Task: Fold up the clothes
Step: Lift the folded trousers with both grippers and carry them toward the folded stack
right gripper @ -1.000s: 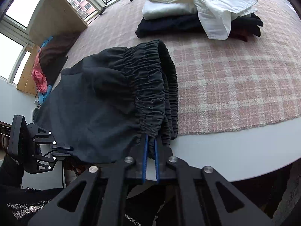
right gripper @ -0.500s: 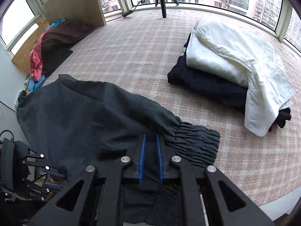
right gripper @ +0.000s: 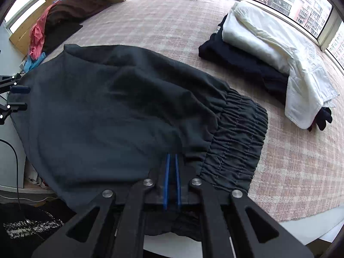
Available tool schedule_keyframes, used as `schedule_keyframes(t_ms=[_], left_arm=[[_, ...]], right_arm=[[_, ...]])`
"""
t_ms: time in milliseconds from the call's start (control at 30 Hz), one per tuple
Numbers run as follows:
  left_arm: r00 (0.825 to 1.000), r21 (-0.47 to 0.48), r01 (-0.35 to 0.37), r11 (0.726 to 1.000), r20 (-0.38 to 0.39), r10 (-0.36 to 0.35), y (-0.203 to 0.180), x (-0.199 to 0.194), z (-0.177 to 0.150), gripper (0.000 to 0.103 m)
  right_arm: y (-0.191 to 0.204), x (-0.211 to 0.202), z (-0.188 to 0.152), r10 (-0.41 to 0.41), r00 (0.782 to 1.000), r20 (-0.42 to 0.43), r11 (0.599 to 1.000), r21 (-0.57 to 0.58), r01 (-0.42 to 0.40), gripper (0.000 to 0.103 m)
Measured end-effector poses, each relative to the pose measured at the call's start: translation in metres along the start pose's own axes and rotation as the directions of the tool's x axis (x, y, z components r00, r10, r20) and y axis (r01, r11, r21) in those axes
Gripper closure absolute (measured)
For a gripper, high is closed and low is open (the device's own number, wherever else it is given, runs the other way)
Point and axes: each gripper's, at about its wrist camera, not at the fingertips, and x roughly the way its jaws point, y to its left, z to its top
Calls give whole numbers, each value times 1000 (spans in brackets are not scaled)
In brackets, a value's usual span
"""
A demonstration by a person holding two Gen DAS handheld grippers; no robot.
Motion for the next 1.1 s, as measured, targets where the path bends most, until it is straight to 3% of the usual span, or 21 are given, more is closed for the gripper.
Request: schedule_keyframes(t_ms=[167, 200, 233, 333, 433, 500, 633, 767, 867, 933, 1033, 1100], left_arm=[[997, 38, -16, 999, 82, 13, 65, -9, 35, 66], [996, 51, -3, 999, 90, -1, 76, -6, 45, 73], [996, 66, 17, 998, 88, -23, 87, 1, 55, 83], [998, 160, 24, 987, 51, -33, 108, 32, 74, 92], [998, 270, 52, 961, 11, -57, 116, 64, 86, 98], [992, 335, 124, 934, -23, -124, 114, 76, 88, 98], [963, 423, 269, 865, -88, -257, 107, 75, 80, 98], [914, 476, 402, 782, -153, -377, 98, 63, 72, 98], [877, 498, 477, 724, -217, -429, 92, 63, 70, 99], [875, 517, 481, 707, -237, -422, 91, 71, 74, 99], [872, 495, 489, 719, -268, -409, 98, 88, 84, 101], [858, 497, 514, 700, -283, -429, 96, 90, 88, 101]], right_arm=[[7, -23, 18, 0, 1000, 21, 997, 79, -1, 98], [17, -29, 24, 14, 999, 37, 997, 78, -16, 98], [30, -33, 32, 46, 997, 60, 996, 80, -51, 98], [75, -29, 50, 184, 979, 90, 978, 86, -192, 98], [114, -3, 54, 228, 973, 24, 970, 86, -229, 98], [126, 14, 47, 203, 979, -32, 974, 106, -199, 98], [122, 32, 31, 191, 977, -92, 964, 203, -170, 102], [113, 32, 24, 192, 976, -104, 948, 278, -157, 103], [118, 31, 25, 155, 981, -120, 957, 264, -119, 103], [121, 31, 26, 134, 982, -131, 962, 257, -97, 103], [119, 31, 27, 133, 981, -139, 957, 276, -90, 103], [118, 31, 26, 132, 981, -142, 954, 288, -86, 103]])
